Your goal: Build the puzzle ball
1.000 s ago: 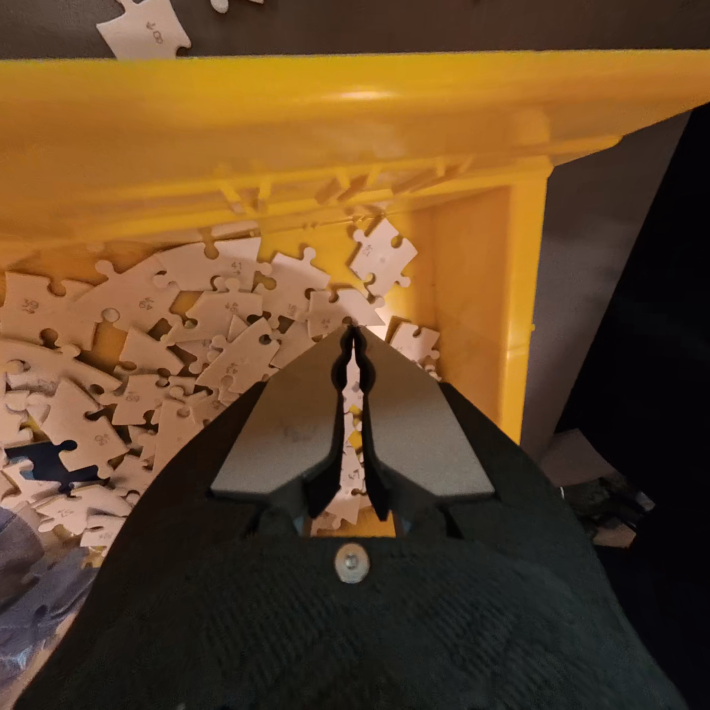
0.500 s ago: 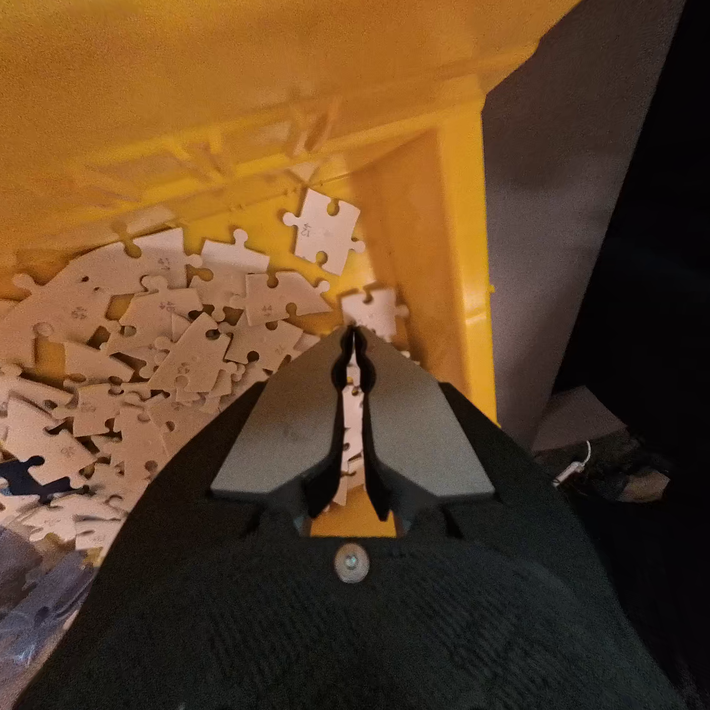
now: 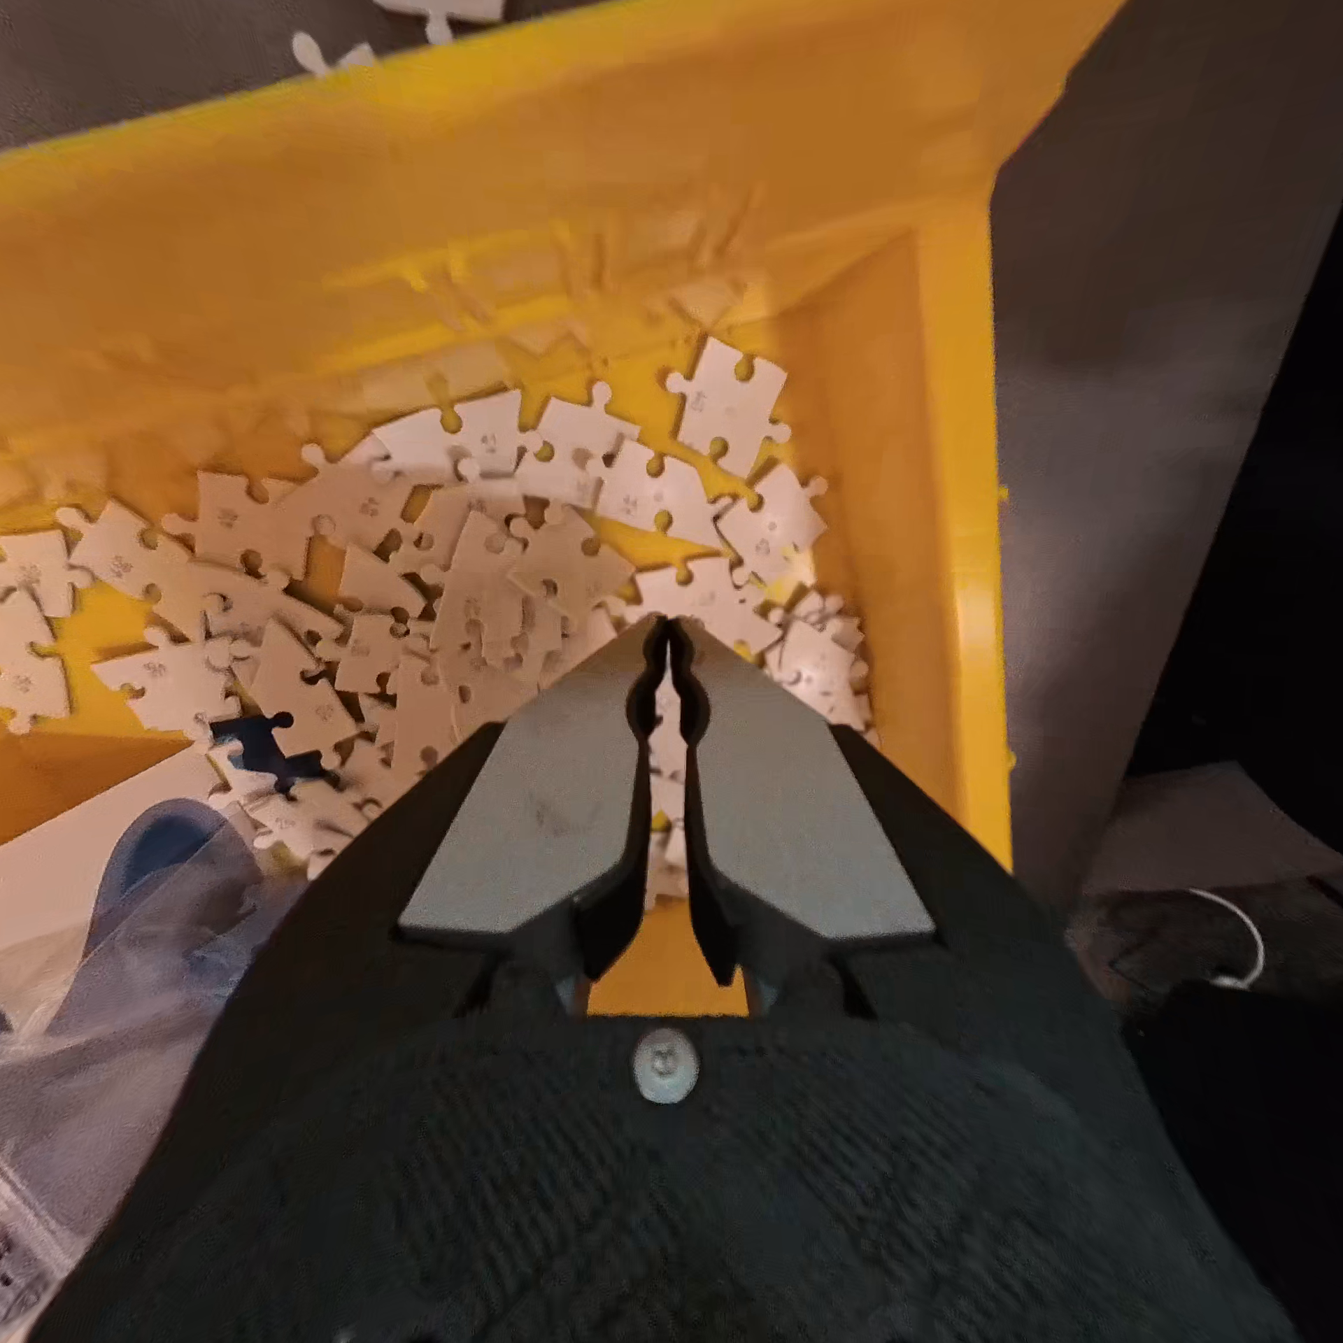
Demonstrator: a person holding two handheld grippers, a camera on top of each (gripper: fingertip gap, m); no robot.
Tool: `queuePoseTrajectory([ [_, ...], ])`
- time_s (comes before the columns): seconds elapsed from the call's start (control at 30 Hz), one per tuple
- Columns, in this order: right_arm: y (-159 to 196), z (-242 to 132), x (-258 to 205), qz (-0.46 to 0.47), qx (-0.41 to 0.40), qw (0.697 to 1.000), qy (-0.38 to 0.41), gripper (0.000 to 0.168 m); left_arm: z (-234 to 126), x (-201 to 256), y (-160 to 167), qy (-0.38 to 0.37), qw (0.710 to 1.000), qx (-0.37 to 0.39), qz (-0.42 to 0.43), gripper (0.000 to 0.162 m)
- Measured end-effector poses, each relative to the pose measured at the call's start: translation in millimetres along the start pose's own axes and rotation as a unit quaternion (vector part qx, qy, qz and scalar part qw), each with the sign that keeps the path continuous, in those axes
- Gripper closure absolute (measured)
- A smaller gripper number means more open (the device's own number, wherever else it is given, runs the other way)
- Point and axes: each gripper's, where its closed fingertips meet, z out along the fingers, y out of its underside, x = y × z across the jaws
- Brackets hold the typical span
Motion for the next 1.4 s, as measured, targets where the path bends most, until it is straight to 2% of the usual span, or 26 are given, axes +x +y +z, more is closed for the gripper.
queuePoseTrajectory([
  [0.17, 0.3, 0.3, 0.9, 0.001, -0.001, 1.000, 0.001, 0.151, -1.5, 9.7, 13.5, 0.017, 0.999, -0.018, 0.039, 0.162],
  [0.33, 0.2, -0.1, 1.9, 0.002, 0.000, 1.000, 0.003, 0.151, 20.5, 14.2, 20.2, 0.041, 0.997, -0.060, 0.034, 0.162],
  [0.43, 0.3, -0.2, 2.3, 0.004, 0.000, 1.000, 0.003, 0.151, 24.7, 13.5, 5.0, 0.050, 0.998, -0.041, 0.010, 0.162],
  [0.53, 0.0, -0.5, 2.4, 0.003, 0.001, 1.000, 0.004, 0.151, 22.0, -6.4, -2.2, -0.002, 1.000, -0.021, -0.007, 0.162],
  [0.7, 0.1, -0.7, 3.2, 0.005, 0.002, 1.000, 0.004, 0.151, -1.3, -2.8, -11.2, 0.015, 0.999, 0.034, -0.010, 0.162],
  [0.8, 0.2, -0.9, 4.3, 0.009, 0.002, 1.000, 0.004, 0.151, -6.3, 7.6, -2.2, 0.031, 0.999, 0.025, 0.013, 0.162],
  [0.97, 0.2, -1.0, 5.4, 0.013, 0.003, 1.000, 0.003, 0.151, 18.3, 20.7, 29.9, 0.030, 0.990, -0.075, 0.119, 0.162],
  [1.07, 0.2, -0.9, 4.7, 0.011, 0.003, 1.000, 0.002, 0.151, 21.0, 31.8, 22.5, 0.015, 0.978, -0.047, 0.204, 0.162],
  [1.13, 0.4, -0.7, 4.3, 0.010, 0.002, 1.000, 0.001, 0.151, 24.9, 32.3, 22.5, 0.017, 0.977, -0.054, 0.207, 0.162],
  [1.3, 0.3, -1.0, 4.4, 0.011, 0.003, 1.000, 0.001, 0.151, 25.4, 25.8, 17.7, 0.039, 0.986, -0.053, 0.151, 0.162],
  [1.4, 0.5, -1.0, 4.0, 0.009, 0.002, 1.000, 0.001, 0.151, 23.0, 10.3, 16.8, -0.020, 0.983, -0.048, 0.174, 0.162],
])
